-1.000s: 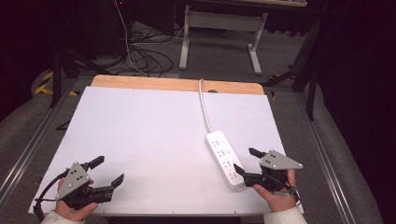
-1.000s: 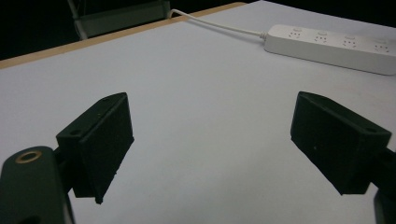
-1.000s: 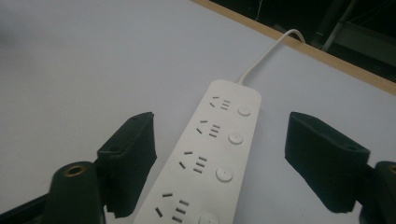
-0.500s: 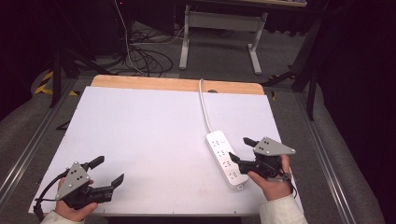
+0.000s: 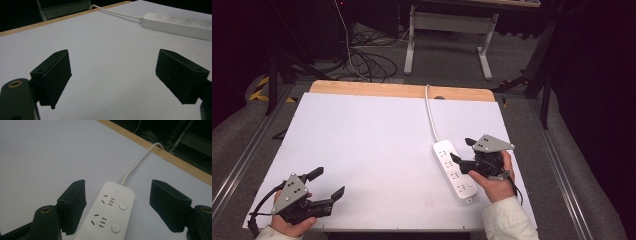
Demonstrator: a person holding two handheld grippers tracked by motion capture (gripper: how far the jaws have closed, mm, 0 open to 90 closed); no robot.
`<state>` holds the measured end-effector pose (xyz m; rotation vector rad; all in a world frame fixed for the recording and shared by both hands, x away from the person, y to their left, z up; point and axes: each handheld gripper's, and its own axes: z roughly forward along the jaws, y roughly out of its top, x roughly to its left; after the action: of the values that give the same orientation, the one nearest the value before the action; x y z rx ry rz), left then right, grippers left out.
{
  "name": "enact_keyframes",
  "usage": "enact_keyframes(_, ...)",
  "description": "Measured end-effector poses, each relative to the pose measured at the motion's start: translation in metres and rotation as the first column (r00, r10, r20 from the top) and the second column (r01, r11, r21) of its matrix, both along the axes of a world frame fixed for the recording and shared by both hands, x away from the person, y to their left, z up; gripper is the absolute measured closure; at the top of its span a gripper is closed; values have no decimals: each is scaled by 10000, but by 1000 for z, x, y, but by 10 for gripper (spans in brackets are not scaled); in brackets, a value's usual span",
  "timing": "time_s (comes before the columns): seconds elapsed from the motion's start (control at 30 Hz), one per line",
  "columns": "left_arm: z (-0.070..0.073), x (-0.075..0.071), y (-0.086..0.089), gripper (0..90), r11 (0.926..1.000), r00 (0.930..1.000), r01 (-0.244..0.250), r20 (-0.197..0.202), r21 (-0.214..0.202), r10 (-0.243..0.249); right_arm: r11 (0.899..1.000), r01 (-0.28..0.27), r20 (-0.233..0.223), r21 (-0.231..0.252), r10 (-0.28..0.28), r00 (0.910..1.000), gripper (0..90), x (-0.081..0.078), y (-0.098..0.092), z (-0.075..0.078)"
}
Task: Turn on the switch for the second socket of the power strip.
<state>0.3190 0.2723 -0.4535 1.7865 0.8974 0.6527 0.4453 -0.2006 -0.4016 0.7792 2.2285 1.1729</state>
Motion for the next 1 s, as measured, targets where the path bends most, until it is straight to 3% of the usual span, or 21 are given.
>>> enact_keyframes(0.4, 0, 0, 0, 136, 10000, 10000, 12, -1, -19, -12, 9998, 6, -236, -198, -11, 9997, 354, 13, 7, -6)
enact_keyframes(0.53, 0, 0, 0, 136, 10000, 10000, 33, 26, 60, -33, 9995, 108, -194, -308, -114, 9997, 420, 14, 7, -5)
enact_keyframes(0.57, 0, 0, 0, 136, 10000, 10000, 17, 28, 30, -17, 9996, 17, -377, -268, -27, 9993, 524, 16, 6, -5)
enact_keyframes(0.63, 0, 0, 0, 136, 10000, 10000, 27, 20, 33, -27, 9997, -17, -491, -234, 6, 9988, 567, 18, 5, -5)
enact_keyframes(0.7, 0, 1, 0, 136, 10000, 10000, 45, 11, 8, -45, 9997, -105, -988, -241, 81, 9951, 724, 23, 3, -6)
enact_keyframes(0.73, 0, 1, 0, 136, 10000, 10000, 45, 11, 8, -45, 9997, -105, -988, -241, 81, 9951, 724, 23, 3, -6)
enact_keyframes(0.77, 0, 1, 0, 136, 10000, 10000, 33, 0, 19, -33, 9990, -124, -1203, -439, 70, 9927, 818, 26, 3, -7)
enact_keyframes(0.87, 0, 1, 0, 137, 10000, 10000, 31, 0, 11, -31, 9974, -235, -1534, -677, 128, 9881, 900, 31, 4, -8)
enact_keyframes(0.97, 0, 1, 0, 136, 10000, 10000, 32, -3, 17, -32, 9962, -250, -1725, -839, 102, 9850, 900, 34, 6, -10)
enact_keyframes(1.0, 0, 1, 0, 136, 10000, 10000, 30, -3, 17, -30, 9944, -234, -2004, -1034, 22, 9797, 900, 37, 8, -13)
